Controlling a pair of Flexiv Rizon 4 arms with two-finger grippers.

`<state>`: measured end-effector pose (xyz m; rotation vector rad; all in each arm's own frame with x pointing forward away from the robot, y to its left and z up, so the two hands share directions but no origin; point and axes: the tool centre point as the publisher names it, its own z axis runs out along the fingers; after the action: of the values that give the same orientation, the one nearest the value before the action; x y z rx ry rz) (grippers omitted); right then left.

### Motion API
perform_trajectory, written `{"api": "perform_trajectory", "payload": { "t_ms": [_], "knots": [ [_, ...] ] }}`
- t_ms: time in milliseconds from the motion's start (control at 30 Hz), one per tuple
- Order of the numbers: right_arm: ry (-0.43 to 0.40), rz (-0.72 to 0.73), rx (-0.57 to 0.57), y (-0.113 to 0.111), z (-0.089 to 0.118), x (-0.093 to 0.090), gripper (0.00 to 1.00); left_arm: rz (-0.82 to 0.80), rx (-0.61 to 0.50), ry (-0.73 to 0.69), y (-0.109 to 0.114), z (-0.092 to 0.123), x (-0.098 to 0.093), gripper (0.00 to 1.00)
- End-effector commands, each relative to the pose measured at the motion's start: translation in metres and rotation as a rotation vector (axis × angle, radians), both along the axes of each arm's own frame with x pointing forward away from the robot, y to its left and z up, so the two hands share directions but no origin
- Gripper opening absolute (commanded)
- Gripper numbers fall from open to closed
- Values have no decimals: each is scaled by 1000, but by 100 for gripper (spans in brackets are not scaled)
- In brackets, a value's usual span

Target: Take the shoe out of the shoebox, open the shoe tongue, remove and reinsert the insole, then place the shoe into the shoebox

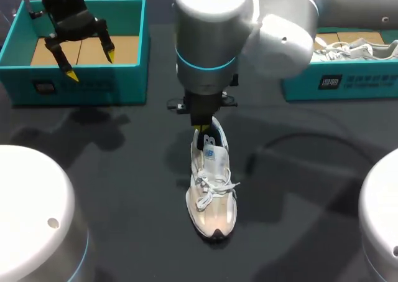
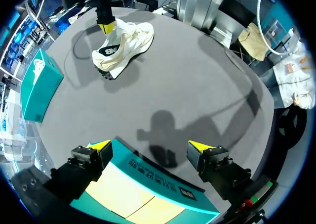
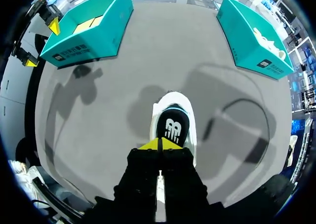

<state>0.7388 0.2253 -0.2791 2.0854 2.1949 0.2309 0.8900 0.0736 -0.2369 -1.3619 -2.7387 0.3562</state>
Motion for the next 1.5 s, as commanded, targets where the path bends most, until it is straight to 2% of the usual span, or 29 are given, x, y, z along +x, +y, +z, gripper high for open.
{"api": "perform_trajectory", "payload": {
  "t_ms": [33,167,433,767,1100,1267,1500],
  "knots": [
    [3,-9,-22,5,-15,5,0,-2,2,1,0,1,0,100],
    [17,-55,-76,8,-28,9,0,-2,2,1,0,1,0,100],
    [-11,-105,-180,5,-41,12,0,-2,2,1,0,1,0,100],
    [-19,-160,-268,-18,-46,14,0,-2,2,1,0,1,0,100],
    [13,-198,-304,-35,-62,10,0,-2,2,1,0,1,0,100],
    [42,-222,-368,-38,-75,9,0,-2,2,1,0,1,0,100],
    [90,-216,-373,-45,-96,13,0,-2,2,1,0,1,0,100]
  ]
}}
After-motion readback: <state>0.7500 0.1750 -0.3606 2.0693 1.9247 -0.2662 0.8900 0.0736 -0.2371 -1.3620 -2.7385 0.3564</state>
